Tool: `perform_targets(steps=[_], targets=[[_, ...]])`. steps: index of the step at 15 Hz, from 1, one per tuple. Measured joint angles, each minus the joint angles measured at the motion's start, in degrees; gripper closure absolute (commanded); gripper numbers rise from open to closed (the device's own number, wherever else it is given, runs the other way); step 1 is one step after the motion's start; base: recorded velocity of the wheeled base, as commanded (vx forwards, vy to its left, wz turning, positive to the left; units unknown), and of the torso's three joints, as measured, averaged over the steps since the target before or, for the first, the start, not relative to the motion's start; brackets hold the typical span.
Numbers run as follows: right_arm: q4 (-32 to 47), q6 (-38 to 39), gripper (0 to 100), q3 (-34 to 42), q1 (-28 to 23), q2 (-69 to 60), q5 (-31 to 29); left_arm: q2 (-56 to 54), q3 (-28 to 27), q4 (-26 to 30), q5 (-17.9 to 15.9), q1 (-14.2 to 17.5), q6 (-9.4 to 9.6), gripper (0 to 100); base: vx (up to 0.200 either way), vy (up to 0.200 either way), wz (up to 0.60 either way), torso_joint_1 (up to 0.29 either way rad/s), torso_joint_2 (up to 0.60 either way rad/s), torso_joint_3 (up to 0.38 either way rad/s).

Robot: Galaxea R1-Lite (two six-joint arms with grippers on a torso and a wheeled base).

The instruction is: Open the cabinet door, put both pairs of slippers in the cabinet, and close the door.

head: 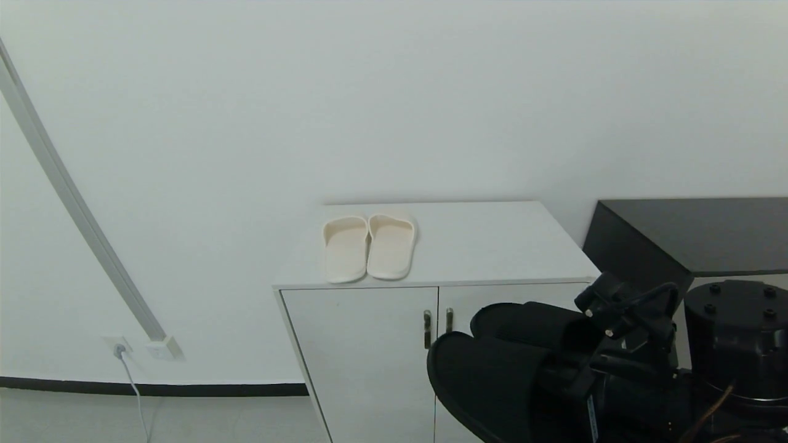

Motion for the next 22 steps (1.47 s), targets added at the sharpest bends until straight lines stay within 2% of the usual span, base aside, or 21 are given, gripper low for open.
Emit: perform_targets(steps=[13,22], targets=[[-1.1,-1.1,100,1.1,0.4,-0.4,0.1,0.0,0.0,0.0,0.0,0.0,-0.2,0,0.0,0.0,0.0,-0.205,0.52,0.322],[-1.1,-1.1,100,1.5,0.5,-0.1,0.2,0.0,-0.1,0.1,0.0,0.0,0.05,0,0.0,0.0,0.0,-0.125,0.47,0.34]])
